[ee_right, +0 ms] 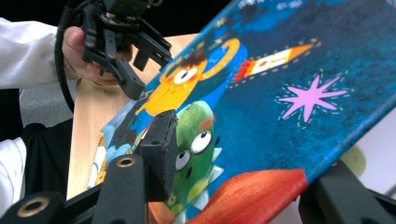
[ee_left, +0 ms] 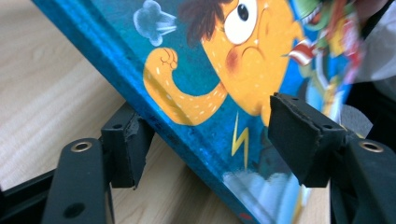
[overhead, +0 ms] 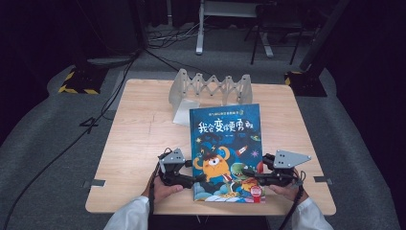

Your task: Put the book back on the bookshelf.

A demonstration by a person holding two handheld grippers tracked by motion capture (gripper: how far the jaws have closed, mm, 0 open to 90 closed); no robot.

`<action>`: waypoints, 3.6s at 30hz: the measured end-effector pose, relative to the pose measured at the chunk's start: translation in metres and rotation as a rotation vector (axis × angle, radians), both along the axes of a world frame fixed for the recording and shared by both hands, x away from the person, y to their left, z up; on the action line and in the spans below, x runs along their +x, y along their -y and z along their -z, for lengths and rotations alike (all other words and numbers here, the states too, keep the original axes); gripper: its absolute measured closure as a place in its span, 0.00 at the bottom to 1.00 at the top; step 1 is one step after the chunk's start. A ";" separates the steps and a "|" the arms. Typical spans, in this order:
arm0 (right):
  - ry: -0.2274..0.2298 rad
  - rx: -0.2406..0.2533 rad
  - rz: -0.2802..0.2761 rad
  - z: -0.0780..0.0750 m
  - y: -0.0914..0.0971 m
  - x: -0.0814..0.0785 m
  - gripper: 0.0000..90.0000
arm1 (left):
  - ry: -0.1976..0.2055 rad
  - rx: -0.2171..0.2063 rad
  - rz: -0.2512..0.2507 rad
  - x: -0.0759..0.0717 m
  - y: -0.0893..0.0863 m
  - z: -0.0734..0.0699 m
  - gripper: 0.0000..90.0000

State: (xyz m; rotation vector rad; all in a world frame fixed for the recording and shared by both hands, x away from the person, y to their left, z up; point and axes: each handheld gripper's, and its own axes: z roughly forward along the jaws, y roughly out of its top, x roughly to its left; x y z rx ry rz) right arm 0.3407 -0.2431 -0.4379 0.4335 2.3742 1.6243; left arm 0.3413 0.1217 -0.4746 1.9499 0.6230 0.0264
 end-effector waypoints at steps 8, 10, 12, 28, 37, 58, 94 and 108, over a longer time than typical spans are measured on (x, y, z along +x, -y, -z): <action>-0.027 0.022 -0.038 0.002 0.001 -0.001 0.66 | 0.100 -0.008 -0.016 -0.010 -0.007 -0.008 0.49; -0.011 0.019 -0.075 0.003 0.000 -0.008 0.75 | 0.095 -0.049 -0.010 -0.009 -0.008 -0.009 0.50; 0.006 0.015 -0.115 0.001 -0.001 -0.015 0.77 | 0.091 -0.073 -0.003 -0.006 -0.007 -0.011 0.51; 0.025 0.016 -0.119 -0.003 -0.001 -0.019 0.76 | 0.044 -0.005 -0.015 0.025 0.012 -0.024 0.35; 0.007 0.016 -0.056 0.002 0.013 -0.008 0.77 | 0.115 -0.119 -0.001 0.016 0.005 -0.036 0.51; -0.030 0.030 0.025 0.009 0.022 0.005 0.69 | 0.227 0.001 0.101 -0.010 0.026 -0.030 0.56; 0.003 0.086 0.244 -0.008 0.068 0.003 0.45 | 0.317 0.037 0.101 -0.024 0.045 -0.014 0.90; -0.002 0.006 0.255 0.003 0.036 0.009 0.60 | 0.333 -0.027 0.045 -0.018 0.041 -0.017 0.87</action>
